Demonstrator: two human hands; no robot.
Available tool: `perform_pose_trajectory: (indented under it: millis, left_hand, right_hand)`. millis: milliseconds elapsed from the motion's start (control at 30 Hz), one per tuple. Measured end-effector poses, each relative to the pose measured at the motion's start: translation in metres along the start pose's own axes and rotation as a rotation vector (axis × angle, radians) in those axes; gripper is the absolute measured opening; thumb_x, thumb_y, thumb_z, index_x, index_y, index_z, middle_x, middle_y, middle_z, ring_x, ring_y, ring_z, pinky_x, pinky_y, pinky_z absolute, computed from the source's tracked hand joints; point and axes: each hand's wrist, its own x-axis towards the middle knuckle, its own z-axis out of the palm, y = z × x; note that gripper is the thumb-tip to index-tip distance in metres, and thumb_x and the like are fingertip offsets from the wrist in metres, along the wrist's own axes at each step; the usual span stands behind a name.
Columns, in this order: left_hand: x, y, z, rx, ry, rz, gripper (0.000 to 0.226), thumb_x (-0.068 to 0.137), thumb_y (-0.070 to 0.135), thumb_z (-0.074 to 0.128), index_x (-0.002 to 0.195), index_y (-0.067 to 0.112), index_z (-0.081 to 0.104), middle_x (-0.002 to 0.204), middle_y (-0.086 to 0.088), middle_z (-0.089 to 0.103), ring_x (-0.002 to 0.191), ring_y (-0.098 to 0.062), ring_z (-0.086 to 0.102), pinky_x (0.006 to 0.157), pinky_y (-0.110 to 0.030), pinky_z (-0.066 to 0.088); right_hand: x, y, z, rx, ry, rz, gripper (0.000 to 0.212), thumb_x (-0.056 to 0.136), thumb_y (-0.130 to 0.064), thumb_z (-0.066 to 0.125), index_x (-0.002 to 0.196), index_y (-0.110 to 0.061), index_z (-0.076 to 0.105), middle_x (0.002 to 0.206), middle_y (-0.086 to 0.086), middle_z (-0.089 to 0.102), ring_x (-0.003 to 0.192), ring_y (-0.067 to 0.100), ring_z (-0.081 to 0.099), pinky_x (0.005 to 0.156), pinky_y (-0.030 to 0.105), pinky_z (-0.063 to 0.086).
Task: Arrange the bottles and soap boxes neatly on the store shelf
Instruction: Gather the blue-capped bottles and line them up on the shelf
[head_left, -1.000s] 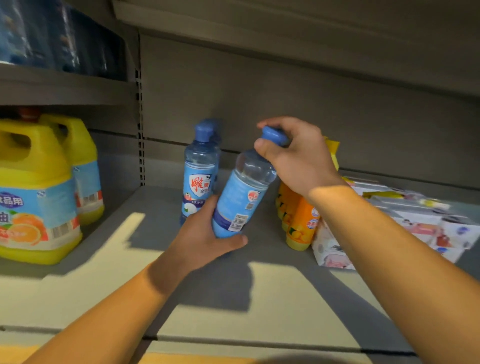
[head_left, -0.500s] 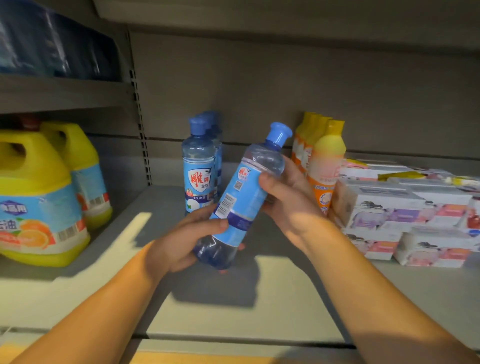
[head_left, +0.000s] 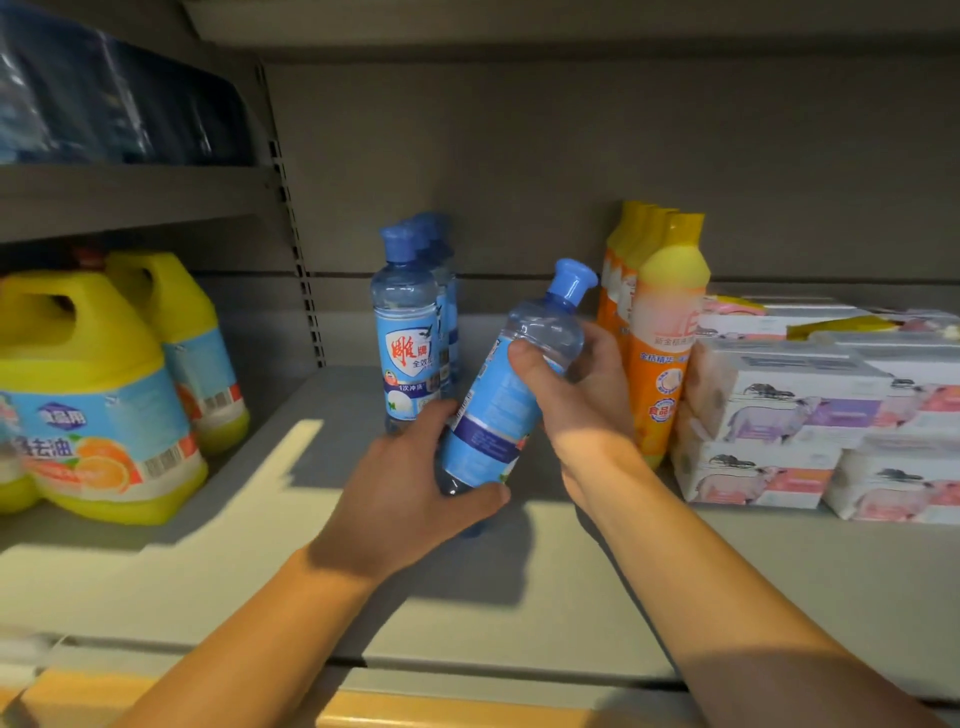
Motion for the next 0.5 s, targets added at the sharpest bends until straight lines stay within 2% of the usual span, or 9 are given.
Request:
perform_pose_trajectory:
  millis: [67,167,233,333,433,500]
  left_hand:
    - [-0.002,0.001,0.006,0.003,0.056,0.025,0.058,0.065,0.054,0.067,0.116,0.033,0.051,0.096,0.015,0.067,0.086,-0.009,0.065,0.074,-0.032,0.053]
    - [-0.002,-0.004,0.004,-0.202,-0.020,-0.004,0.055,0.068,0.048,0.065,0.119,0.032,0.054,0.103,0.018,0.069,0.094,-0.003,0.065,0.080,-0.021,0.050]
    - [-0.001,-0.004,0.001,-0.554,-0.088,-0.148,0.043,0.067,0.038,0.069,0.109,0.029,0.066,0.102,0.012,0.073,0.095,-0.007,0.068,0.081,-0.019,0.052]
    - [0.001,-0.002,0.000,-1.055,-0.173,-0.431,0.029,0.070,0.021,0.064,0.096,0.020,0.076,0.093,-0.004,0.076,0.081,-0.019,0.073,0.068,-0.029,0.059]
    - [0.001,0.002,-0.008,-1.227,-0.378,-0.608,0.043,0.071,0.030,0.065,0.104,0.002,0.067,0.092,-0.023,0.072,0.072,-0.032,0.072,0.057,-0.038,0.059]
    - [0.000,0.002,-0.012,-1.274,-0.476,-0.651,0.046,0.076,0.034,0.063,0.106,0.000,0.065,0.092,-0.026,0.071,0.073,-0.033,0.073,0.055,-0.038,0.058]
  right_hand:
    - [0.001,-0.002,0.000,-0.051,-0.015,-0.020,0.066,0.054,-0.051,0.077,0.113,-0.034,0.053,0.103,-0.015,0.067,0.079,-0.010,0.065,0.066,0.011,0.049]
    - [0.007,0.001,-0.005,-0.102,-0.108,0.028,0.061,0.054,-0.063,0.066,0.109,-0.040,0.054,0.091,-0.027,0.068,0.080,-0.010,0.065,0.066,0.013,0.050]
    - [0.010,0.007,-0.008,-0.076,-0.194,0.117,0.056,0.063,-0.060,0.062,0.115,-0.040,0.056,0.096,-0.018,0.071,0.088,0.003,0.069,0.072,0.025,0.054]
    - [0.009,0.018,-0.007,0.012,-0.255,0.247,0.046,0.073,-0.047,0.060,0.117,-0.037,0.056,0.099,-0.002,0.073,0.091,0.018,0.072,0.073,0.038,0.058]
    - [0.009,0.025,-0.005,0.077,-0.238,0.355,0.045,0.069,-0.045,0.067,0.110,-0.026,0.059,0.085,0.000,0.075,0.079,0.020,0.075,0.061,0.034,0.057]
    - [0.010,0.027,-0.008,0.078,-0.232,0.429,0.049,0.067,-0.045,0.072,0.107,-0.020,0.061,0.079,0.001,0.075,0.077,0.022,0.075,0.061,0.035,0.057]
